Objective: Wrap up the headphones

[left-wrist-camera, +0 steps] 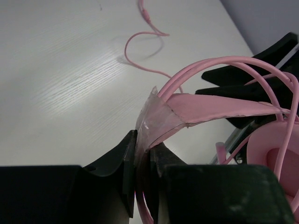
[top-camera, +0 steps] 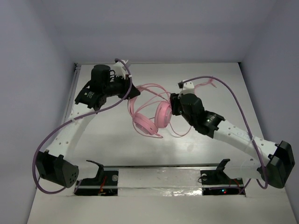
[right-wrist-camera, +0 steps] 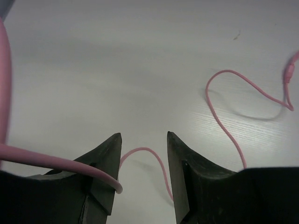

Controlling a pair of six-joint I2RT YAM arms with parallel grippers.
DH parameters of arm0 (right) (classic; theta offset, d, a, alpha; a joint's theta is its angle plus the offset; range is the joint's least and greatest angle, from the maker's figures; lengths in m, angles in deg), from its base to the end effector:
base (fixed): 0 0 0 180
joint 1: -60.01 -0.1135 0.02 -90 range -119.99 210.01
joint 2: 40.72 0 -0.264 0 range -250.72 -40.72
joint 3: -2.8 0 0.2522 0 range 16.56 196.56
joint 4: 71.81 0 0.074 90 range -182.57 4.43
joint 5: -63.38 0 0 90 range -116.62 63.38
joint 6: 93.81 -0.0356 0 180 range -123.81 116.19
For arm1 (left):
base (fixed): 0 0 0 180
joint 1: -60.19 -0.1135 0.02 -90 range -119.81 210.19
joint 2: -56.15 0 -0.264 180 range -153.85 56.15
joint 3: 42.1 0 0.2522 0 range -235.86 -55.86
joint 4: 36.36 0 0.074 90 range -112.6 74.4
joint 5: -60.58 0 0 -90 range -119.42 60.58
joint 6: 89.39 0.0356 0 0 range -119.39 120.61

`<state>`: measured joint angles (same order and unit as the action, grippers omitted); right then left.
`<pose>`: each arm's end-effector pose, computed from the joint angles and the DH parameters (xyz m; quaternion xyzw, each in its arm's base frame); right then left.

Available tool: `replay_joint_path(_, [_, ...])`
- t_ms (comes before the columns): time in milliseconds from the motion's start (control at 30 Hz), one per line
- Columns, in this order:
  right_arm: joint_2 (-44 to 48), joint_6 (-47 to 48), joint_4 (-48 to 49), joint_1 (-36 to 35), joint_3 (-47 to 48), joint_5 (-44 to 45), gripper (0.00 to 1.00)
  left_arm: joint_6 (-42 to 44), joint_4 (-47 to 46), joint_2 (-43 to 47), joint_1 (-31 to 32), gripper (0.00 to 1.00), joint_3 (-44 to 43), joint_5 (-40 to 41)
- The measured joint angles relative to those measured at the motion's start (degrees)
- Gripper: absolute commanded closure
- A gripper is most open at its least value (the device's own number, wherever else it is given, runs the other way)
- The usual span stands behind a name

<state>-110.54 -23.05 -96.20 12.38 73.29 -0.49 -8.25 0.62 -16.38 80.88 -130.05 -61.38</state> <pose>0.1990 0.1949 0.3216 -0.0802 0.8211 0.1355 0.5487 0.2560 -0.1168 0.3941 0.2359 0.7747 -0.3580 0.4647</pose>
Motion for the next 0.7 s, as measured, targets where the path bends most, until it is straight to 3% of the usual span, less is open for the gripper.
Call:
replay_joint_path(267, [3.5, -3.5, 14.6, 2.2, -8.5, -11.0, 0.49, -9.9, -10.8, 0.0, -1.9, 1.0, 0.0, -8.8])
replay_joint_path(700, [-6.1, -10.1, 40.0, 2.4, -17.8, -23.6, 0.51, -26.0, -22.5, 0.0, -3.3, 1.0, -2.4, -11.0])
